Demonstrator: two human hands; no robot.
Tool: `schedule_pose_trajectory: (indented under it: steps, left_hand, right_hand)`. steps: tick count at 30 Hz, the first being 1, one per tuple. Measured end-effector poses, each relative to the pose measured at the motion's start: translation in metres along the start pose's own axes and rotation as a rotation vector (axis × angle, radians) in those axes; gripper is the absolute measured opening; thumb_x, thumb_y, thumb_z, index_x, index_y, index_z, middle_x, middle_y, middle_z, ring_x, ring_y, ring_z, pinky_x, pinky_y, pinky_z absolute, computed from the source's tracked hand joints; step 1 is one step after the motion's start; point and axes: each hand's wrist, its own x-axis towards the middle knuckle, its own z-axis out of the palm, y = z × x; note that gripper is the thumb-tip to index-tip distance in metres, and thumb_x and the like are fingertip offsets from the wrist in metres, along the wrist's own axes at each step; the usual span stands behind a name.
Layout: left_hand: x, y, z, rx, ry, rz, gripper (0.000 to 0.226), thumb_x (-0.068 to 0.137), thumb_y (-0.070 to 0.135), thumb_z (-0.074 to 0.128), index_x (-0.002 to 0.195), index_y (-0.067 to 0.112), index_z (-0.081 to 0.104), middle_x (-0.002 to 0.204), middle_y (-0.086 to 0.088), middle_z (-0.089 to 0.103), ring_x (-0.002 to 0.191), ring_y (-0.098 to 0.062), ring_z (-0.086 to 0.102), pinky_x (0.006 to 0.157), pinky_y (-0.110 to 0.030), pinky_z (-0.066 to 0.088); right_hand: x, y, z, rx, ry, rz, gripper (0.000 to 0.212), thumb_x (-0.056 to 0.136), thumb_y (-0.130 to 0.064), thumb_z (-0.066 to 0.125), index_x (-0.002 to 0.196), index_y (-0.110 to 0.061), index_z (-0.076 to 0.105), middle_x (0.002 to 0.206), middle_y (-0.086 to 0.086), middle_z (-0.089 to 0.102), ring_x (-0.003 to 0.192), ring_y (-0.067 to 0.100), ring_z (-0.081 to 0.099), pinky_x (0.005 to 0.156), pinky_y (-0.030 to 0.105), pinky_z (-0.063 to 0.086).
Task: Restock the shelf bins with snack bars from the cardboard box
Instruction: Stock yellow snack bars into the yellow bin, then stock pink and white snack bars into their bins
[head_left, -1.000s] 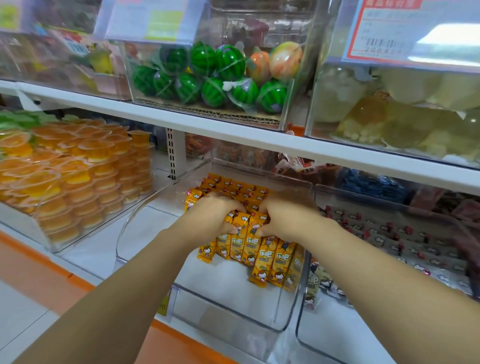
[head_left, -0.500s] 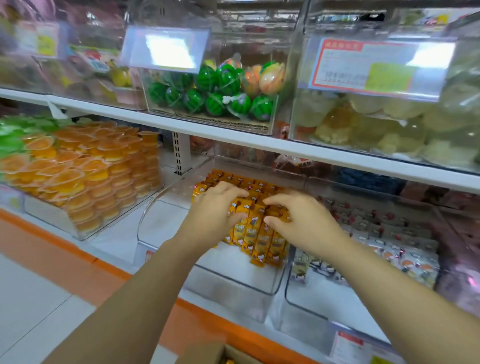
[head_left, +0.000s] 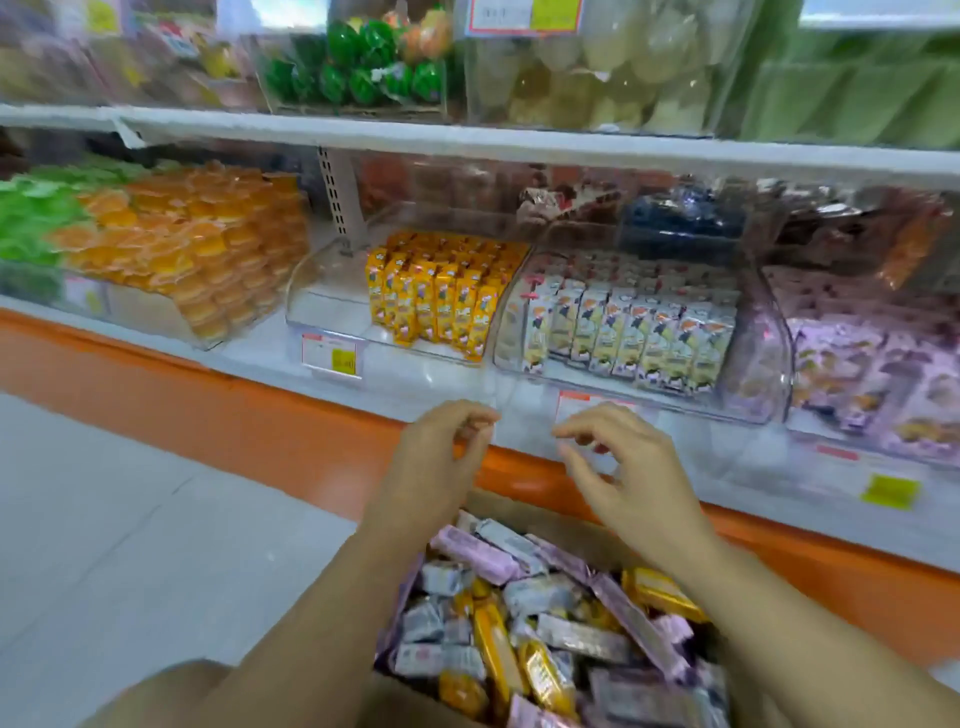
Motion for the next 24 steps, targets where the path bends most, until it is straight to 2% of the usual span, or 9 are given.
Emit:
schedule_pose_trajectory:
  steps: [2,5,6,9,13,16,19,21,24]
  left_hand:
    - [-0.024,-0.002,0.017,-0.008,-0.043,-0.13,0.018,0.091,0.009,0.059,0.102,0.02,0.067,0.095,0.006,0.065,0.091,-0.012,0.062,0.08,-0.016,0.046]
    - [-0.056,-0.009,0.041,0.08,-0.182,-0.284,0.02,0.095,0.015,0.053,0.113,0.019,0.063,0.104,0.003,0.063,0.104,-0.012,0.058,0.076,-0.007,0.038]
    - [-0.064,-0.014,0.048,0.107,-0.231,-0.326,0.023,0.096,0.015,0.052,0.116,0.017,0.062,0.112,0.001,0.063,0.109,-0.014,0.056,0.08,-0.008,0.038]
    - [-0.073,-0.028,0.063,0.21,-0.355,-0.383,0.029,0.097,0.011,0.048,0.124,0.013,0.059,0.132,-0.005,0.055,0.12,-0.022,0.051,0.099,-0.027,0.039]
    - [-0.071,-0.056,0.072,0.4,-0.434,-0.392,0.034,0.092,0.01,0.051,0.125,0.013,0.06,0.126,-0.012,0.059,0.113,-0.03,0.054,0.095,-0.038,0.043]
    - [-0.078,-0.071,0.079,0.499,-0.532,-0.414,0.037,0.088,0.018,0.056,0.125,0.019,0.059,0.129,-0.009,0.056,0.11,-0.029,0.057,0.089,-0.039,0.048]
    - [-0.081,-0.076,0.082,0.556,-0.534,-0.37,0.04,0.092,0.022,0.055,0.132,0.022,0.054,0.139,-0.003,0.046,0.115,-0.025,0.054,0.089,-0.039,0.048]
    - [-0.08,-0.08,0.082,0.573,-0.508,-0.333,0.044,0.092,0.027,0.054,0.136,0.029,0.048,0.146,0.003,0.039,0.121,-0.022,0.051,0.095,-0.04,0.044]
    - [-0.077,-0.083,0.084,0.675,-0.585,-0.303,0.051,0.093,0.033,0.051,0.143,0.034,0.037,0.151,0.008,0.032,0.131,-0.02,0.042,0.103,-0.041,0.036]
  right_hand:
    - [-0.029,0.009,-0.005,-0.031,-0.06,0.037,0.013,0.082,-0.014,0.062,0.093,-0.016,0.067,0.088,-0.01,0.058,0.085,0.004,0.053,0.077,0.016,0.039]
    - [-0.074,0.035,-0.014,-0.103,-0.209,0.171,0.023,0.082,-0.02,0.06,0.104,-0.019,0.066,0.098,-0.004,0.063,0.093,0.012,0.057,0.082,0.02,0.04]
    - [-0.088,0.046,-0.017,-0.123,-0.27,0.231,0.026,0.083,-0.019,0.062,0.109,-0.02,0.065,0.104,-0.003,0.063,0.098,0.015,0.058,0.085,0.024,0.042]
    - [-0.121,0.08,-0.022,-0.162,-0.44,0.463,0.039,0.085,-0.015,0.066,0.123,-0.022,0.058,0.122,-0.001,0.059,0.114,0.02,0.055,0.093,0.03,0.044]
    - [-0.143,0.114,-0.013,-0.25,-0.535,0.644,0.047,0.085,-0.015,0.066,0.13,-0.018,0.052,0.131,0.005,0.054,0.115,0.022,0.054,0.091,0.025,0.038]
    - [-0.153,0.124,0.003,-0.264,-0.655,0.662,0.05,0.091,-0.025,0.058,0.139,-0.023,0.043,0.135,0.003,0.048,0.118,0.023,0.05,0.09,0.03,0.044]
    - [-0.156,0.125,0.016,-0.404,-0.75,0.614,0.054,0.093,-0.042,0.051,0.143,-0.028,0.035,0.139,-0.001,0.04,0.124,0.024,0.038,0.1,0.032,0.038]
    - [-0.153,0.124,0.023,-0.472,-0.733,0.601,0.058,0.091,-0.048,0.051,0.143,-0.026,0.035,0.136,0.001,0.039,0.124,0.022,0.036,0.104,0.031,0.035]
    - [-0.149,0.119,0.034,-0.495,-0.748,0.602,0.062,0.09,-0.047,0.056,0.141,-0.019,0.036,0.131,0.003,0.035,0.124,0.022,0.038,0.1,0.033,0.04]
